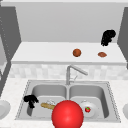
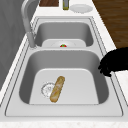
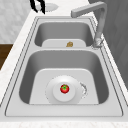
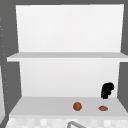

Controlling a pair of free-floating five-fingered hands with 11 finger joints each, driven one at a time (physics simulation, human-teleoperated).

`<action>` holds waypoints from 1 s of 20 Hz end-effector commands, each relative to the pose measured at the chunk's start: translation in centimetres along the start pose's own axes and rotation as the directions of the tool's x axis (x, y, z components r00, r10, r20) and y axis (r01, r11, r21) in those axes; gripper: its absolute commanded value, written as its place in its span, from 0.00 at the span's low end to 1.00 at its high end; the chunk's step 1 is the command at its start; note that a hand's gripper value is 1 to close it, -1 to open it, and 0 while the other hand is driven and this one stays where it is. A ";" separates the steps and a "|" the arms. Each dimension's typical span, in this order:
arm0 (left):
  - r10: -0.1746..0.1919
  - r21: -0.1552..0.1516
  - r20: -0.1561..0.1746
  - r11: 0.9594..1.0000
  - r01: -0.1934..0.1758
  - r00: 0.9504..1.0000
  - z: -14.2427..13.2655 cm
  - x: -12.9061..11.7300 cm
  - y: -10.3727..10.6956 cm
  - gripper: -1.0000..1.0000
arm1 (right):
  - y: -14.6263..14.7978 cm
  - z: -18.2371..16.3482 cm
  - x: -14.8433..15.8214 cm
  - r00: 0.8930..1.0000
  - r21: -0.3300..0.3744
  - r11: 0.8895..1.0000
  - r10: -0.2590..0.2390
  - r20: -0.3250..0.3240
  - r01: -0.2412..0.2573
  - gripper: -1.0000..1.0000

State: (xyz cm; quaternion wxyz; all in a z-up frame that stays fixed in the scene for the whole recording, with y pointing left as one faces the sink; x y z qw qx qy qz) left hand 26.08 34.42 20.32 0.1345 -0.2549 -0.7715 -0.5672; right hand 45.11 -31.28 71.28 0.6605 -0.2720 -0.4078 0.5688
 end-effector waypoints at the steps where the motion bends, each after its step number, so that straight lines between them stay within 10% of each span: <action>1: 0.000 0.000 0.000 1.000 0.000 1.000 0.0 0.0 0.0 0.50 | 0.3 1.6 -1.3 1.000 0.069 0.997 -0.030 -0.002 0.030 1.00; 7: 0.000 0.000 0.000 1.000 0.000 1.000 0.0 0.0 0.0 0.50 | -0.2 1.5 -3.3 0.999 0.139 0.990 -0.024 0.027 0.020 1.00; 8: 0.000 0.000 0.000 1.000 0.000 1.000 0.0 0.0 0.0 0.50 | -0.3 1.4 -3.7 0.999 0.155 0.988 -0.022 0.029 0.018 0.00; 20: 0.000 0.000 0.000 1.000 0.000 1.000 0.0 0.0 0.0 0.50 | 0.5 -4.6 -1.7 0.983 0.259 0.954 0.172 -0.058 -0.152 0.00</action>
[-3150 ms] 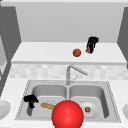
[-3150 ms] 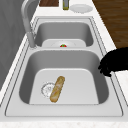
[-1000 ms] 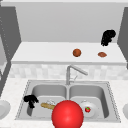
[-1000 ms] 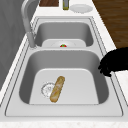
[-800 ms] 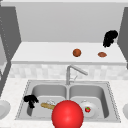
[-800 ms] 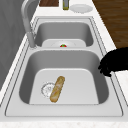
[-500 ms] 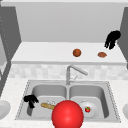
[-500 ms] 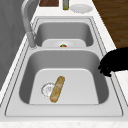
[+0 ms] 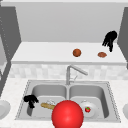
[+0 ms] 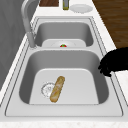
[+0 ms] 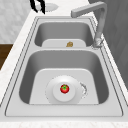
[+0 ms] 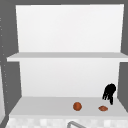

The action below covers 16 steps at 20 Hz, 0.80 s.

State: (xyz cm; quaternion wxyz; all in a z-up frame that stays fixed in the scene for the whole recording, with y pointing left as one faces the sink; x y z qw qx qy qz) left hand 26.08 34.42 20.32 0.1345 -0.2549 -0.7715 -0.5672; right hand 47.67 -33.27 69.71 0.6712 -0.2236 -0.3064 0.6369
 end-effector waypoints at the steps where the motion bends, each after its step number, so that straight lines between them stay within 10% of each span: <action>1: 0.000 0.000 0.000 1.000 0.000 1.000 0.0 0.0 0.0 0.50 | 0.5 -2.7 1.0 0.996 0.018 0.997 0.076 -0.043 -0.075 0.00; 16: 0.000 0.000 0.000 1.000 0.000 1.000 0.0 0.0 0.0 0.50 | 6.5 -8.9 0.1 0.995 0.027 0.996 0.084 -0.047 -0.083 0.00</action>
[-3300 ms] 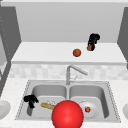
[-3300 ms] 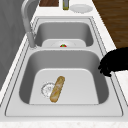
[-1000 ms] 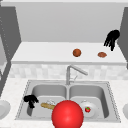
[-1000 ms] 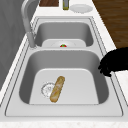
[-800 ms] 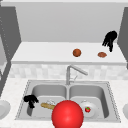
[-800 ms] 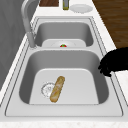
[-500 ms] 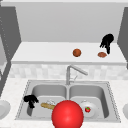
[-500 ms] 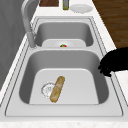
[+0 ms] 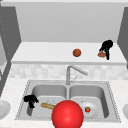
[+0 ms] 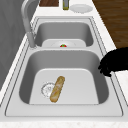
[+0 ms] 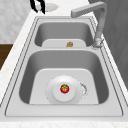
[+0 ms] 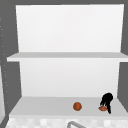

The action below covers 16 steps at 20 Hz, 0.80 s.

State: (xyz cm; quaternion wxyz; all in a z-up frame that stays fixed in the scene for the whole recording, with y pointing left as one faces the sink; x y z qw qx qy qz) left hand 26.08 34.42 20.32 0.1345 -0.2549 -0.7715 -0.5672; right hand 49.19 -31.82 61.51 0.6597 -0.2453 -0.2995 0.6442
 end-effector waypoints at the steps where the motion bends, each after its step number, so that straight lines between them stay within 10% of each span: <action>1: 0.000 0.000 0.000 1.000 0.000 1.000 0.0 0.0 0.0 0.50 | 2.2 -1.9 -0.2 0.999 0.025 0.999 0.045 -0.010 -0.045 0.00; 16: 0.000 0.000 0.000 1.000 0.000 1.000 0.0 0.0 0.0 0.50 | 1.8 0.5 4.2 0.984 -0.025 0.991 0.125 -0.130 -0.129 0.00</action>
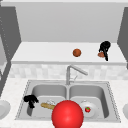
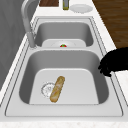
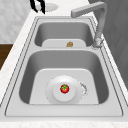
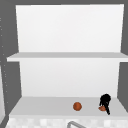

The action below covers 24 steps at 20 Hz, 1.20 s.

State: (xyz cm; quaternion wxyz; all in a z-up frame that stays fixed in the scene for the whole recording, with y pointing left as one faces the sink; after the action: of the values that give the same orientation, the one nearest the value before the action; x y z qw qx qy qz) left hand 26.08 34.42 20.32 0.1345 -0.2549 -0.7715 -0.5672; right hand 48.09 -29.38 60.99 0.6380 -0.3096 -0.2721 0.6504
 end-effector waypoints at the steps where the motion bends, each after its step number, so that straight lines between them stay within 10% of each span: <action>1: 0.000 0.000 0.000 1.000 0.000 1.000 0.0 0.0 0.0 0.50 | 0.4 0.1 2.8 0.998 0.027 0.998 0.050 -0.041 -0.049 1.00; 6: 0.000 0.000 0.000 1.000 0.000 1.000 0.0 0.0 0.0 0.50 | 0.6 0.4 4.5 0.985 -0.130 0.986 0.085 -0.153 -0.105 1.00; 12: 0.000 0.000 0.000 1.000 0.000 1.000 0.0 0.0 0.0 0.50 | 2.5 2.6 3.6 0.991 -0.234 0.969 0.046 -0.129 -0.075 1.00; 24: 0.000 0.000 0.000 1.000 0.000 1.000 0.0 0.0 0.0 0.50 | 3.5 7.7 0.3 0.995 -0.248 0.968 -0.001 -0.102 -0.024 1.00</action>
State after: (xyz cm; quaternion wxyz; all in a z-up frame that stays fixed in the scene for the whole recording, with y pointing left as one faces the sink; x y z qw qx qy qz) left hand 26.08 34.42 20.32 0.1345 -0.2549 -0.7715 -0.5672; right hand 41.01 -27.73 62.39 0.5992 -0.4230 -0.3128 0.6034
